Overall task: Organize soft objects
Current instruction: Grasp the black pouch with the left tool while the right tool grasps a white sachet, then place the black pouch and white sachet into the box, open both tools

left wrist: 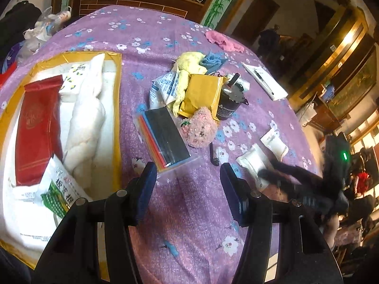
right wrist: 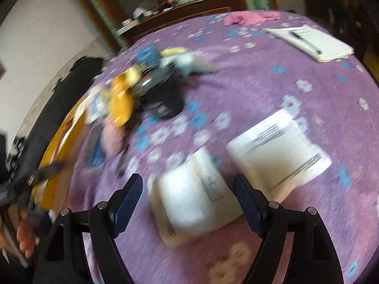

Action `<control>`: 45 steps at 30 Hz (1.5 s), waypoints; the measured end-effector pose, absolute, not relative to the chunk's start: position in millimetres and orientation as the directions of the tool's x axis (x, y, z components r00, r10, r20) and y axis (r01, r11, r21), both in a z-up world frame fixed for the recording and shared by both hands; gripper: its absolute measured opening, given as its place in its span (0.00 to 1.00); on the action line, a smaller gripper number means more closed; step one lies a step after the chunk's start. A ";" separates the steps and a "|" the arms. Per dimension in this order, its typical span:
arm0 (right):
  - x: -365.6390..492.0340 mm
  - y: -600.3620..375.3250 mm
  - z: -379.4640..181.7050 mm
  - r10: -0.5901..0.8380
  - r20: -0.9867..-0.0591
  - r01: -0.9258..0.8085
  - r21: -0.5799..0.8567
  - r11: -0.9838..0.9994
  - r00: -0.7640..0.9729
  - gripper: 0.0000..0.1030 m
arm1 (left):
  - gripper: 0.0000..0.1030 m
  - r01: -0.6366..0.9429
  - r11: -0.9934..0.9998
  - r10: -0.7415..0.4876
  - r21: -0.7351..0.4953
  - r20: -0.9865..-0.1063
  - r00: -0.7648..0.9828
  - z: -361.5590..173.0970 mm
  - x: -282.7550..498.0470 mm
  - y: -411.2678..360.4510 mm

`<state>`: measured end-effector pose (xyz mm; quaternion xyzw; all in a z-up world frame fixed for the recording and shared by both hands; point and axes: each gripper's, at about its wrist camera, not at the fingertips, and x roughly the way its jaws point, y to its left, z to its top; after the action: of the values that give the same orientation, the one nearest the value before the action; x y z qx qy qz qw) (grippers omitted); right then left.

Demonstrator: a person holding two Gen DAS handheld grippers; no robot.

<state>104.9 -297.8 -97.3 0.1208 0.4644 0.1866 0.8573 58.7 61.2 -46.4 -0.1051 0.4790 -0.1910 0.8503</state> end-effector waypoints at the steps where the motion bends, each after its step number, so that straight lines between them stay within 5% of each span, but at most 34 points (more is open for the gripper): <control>1: 97.5 -295.8 -96.5 0.428 -0.755 -0.224 0.366 0.904 0.497 0.77 | 0.54 0.227 0.908 -0.419 -0.353 -0.779 0.466 -46.6 60.8 59.5; 7: 100.5 -297.4 -97.1 0.435 -0.735 -0.167 0.412 0.896 0.520 0.77 | 0.54 0.212 0.934 -0.353 -0.286 -0.823 0.446 -49.4 86.1 47.0; 17: 97.0 -265.3 -98.1 0.273 -0.770 -0.149 0.230 0.962 0.577 0.76 | 0.54 0.168 0.982 -0.150 -0.086 -0.897 0.417 -72.7 123.2 20.6; 22: 93.5 -254.6 -98.3 0.228 -0.782 -0.169 0.158 0.973 0.580 0.69 | 0.38 0.203 0.979 -0.091 -0.002 -0.898 0.431 -79.8 115.8 11.9; 30: 78.8 -244.6 -96.0 0.195 -0.765 -0.195 0.093 0.976 0.614 0.49 | 0.33 0.266 0.958 -0.214 -0.109 -0.887 0.408 -69.2 72.7 23.9; 35: 72.2 -261.3 -94.5 0.291 -0.733 -0.199 0.212 0.957 0.615 0.38 | 0.33 0.316 0.944 -0.235 -0.094 -0.863 0.447 -69.6 50.2 14.4; 41: 66.2 -267.9 -91.5 0.356 -0.712 -0.193 0.303 0.933 0.605 0.35 | 0.33 0.326 0.940 -0.251 -0.099 -0.849 0.465 -77.9 52.0 10.7; 45: 60.2 -267.5 -77.0 0.371 -0.672 -0.200 0.321 0.926 0.641 0.35 | 0.32 0.311 0.916 -0.379 -0.255 -0.803 0.459 -62.9 39.3 29.5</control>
<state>60.2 -267.5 -77.0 0.1088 0.3928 0.1589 0.8992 39.3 29.5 -62.9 -0.0357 0.4793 -0.2023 0.8533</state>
